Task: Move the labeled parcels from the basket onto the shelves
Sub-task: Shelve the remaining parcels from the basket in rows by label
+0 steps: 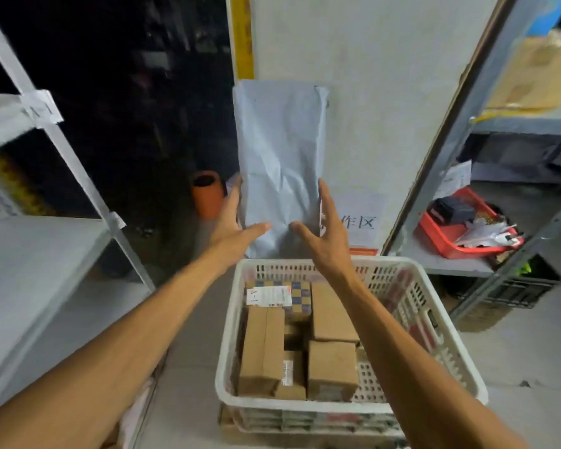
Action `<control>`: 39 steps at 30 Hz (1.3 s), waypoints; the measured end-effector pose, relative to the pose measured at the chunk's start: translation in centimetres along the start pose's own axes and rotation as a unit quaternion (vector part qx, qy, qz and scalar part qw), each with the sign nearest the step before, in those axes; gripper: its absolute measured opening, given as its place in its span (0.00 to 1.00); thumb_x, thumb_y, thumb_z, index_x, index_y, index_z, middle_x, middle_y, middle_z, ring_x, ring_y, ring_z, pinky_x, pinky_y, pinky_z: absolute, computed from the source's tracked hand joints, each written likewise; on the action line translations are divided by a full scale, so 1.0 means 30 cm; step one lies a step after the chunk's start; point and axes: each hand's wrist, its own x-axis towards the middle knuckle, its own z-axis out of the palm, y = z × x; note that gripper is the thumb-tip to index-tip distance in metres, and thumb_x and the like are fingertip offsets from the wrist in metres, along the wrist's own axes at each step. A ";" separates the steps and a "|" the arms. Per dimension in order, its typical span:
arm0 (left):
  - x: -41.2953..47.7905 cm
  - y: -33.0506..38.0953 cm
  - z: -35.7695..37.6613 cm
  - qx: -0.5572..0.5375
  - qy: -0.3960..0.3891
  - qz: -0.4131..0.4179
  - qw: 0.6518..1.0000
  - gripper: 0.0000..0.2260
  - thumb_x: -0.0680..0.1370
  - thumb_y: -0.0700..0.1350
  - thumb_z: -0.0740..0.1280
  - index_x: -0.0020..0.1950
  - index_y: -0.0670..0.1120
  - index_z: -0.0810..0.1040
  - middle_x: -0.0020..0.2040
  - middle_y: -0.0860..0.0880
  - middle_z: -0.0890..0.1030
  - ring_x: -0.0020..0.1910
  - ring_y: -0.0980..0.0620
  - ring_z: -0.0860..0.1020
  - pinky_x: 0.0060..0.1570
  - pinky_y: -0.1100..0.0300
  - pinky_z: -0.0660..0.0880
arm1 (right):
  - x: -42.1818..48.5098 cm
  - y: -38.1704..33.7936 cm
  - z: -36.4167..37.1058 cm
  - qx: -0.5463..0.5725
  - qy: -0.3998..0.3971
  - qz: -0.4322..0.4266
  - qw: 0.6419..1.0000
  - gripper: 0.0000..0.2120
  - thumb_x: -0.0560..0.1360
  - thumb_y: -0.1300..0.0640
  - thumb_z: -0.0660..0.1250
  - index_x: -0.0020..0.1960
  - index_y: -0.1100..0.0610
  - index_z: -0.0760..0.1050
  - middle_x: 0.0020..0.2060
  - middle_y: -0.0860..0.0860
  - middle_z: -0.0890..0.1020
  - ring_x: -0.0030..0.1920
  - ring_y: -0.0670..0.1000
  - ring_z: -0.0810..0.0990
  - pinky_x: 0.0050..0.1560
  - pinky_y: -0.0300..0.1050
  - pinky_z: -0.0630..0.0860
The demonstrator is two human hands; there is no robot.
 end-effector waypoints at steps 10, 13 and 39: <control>-0.033 0.203 -0.417 0.036 0.154 0.057 0.986 0.37 0.71 0.49 0.75 0.74 0.61 0.58 0.74 0.53 0.65 0.71 0.51 0.66 0.66 0.47 0.71 | 0.218 -0.324 0.322 0.097 -0.096 -0.130 0.982 0.35 0.75 0.54 0.70 0.75 0.42 0.56 0.72 0.41 0.66 0.71 0.47 0.67 0.67 0.53 0.72; -0.078 0.250 -0.501 0.036 0.183 0.070 0.980 0.37 0.72 0.45 0.74 0.75 0.58 0.58 0.70 0.54 0.70 0.68 0.52 0.70 0.63 0.50 0.74 | 0.247 -0.368 0.414 0.135 -0.133 -0.141 0.972 0.34 0.75 0.54 0.71 0.75 0.43 0.57 0.71 0.40 0.67 0.71 0.45 0.67 0.69 0.50 0.70; -0.789 0.328 -0.802 0.297 0.503 0.053 0.810 0.42 0.67 0.50 0.77 0.74 0.64 0.58 0.62 0.53 0.68 0.58 0.54 0.73 0.51 0.60 0.77 | -0.209 -0.842 0.918 0.194 -0.419 -0.140 0.876 0.53 0.62 0.41 0.78 0.77 0.41 0.49 0.72 0.52 0.62 0.71 0.55 0.64 0.60 0.47 0.70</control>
